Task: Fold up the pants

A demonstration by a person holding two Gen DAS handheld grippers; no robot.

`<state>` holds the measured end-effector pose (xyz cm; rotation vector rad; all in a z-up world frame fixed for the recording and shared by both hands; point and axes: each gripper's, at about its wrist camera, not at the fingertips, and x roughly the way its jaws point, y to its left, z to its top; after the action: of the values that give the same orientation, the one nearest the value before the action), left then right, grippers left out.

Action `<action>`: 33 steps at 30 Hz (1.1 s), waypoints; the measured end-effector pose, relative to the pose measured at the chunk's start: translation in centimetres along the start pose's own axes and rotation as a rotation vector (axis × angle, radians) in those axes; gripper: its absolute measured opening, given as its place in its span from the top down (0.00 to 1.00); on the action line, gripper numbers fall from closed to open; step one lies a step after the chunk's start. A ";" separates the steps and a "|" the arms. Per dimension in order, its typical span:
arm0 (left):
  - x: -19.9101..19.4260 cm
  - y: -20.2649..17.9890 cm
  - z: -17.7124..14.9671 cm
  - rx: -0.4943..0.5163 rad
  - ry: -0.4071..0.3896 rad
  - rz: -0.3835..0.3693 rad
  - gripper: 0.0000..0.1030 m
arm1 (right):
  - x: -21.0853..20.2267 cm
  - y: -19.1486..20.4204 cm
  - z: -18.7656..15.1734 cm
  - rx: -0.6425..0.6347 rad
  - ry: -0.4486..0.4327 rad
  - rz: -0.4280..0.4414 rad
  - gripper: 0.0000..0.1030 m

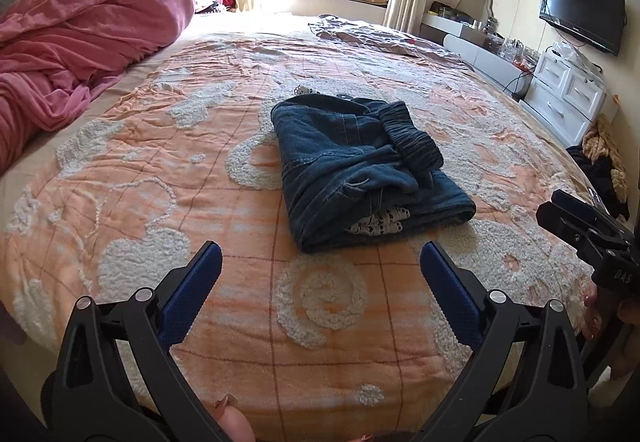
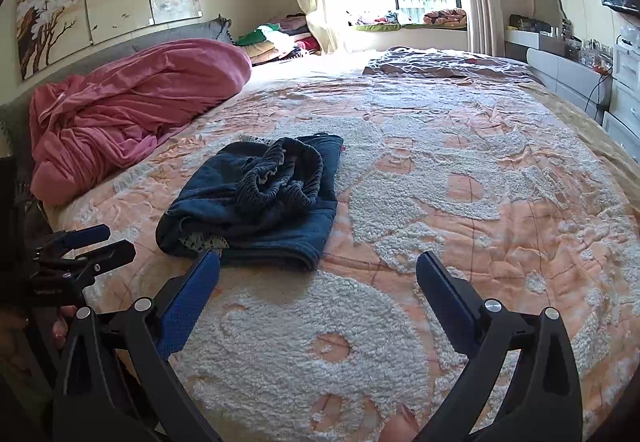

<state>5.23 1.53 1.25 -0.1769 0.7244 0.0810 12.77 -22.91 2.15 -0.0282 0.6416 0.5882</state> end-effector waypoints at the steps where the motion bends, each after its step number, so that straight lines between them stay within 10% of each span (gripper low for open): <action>1: -0.1 0.0 -0.3 -0.003 0.003 0.002 0.09 | -0.1 0.0 -0.2 0.000 -0.001 -0.003 0.05; 33: 1.1 -0.4 -4.4 -0.031 0.059 0.012 0.09 | 0.6 1.5 -4.3 -0.028 0.079 -0.017 0.05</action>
<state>3.19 0.27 -2.68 -0.2050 0.7832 0.0985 10.01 -22.25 -1.40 -0.0838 0.7095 0.5817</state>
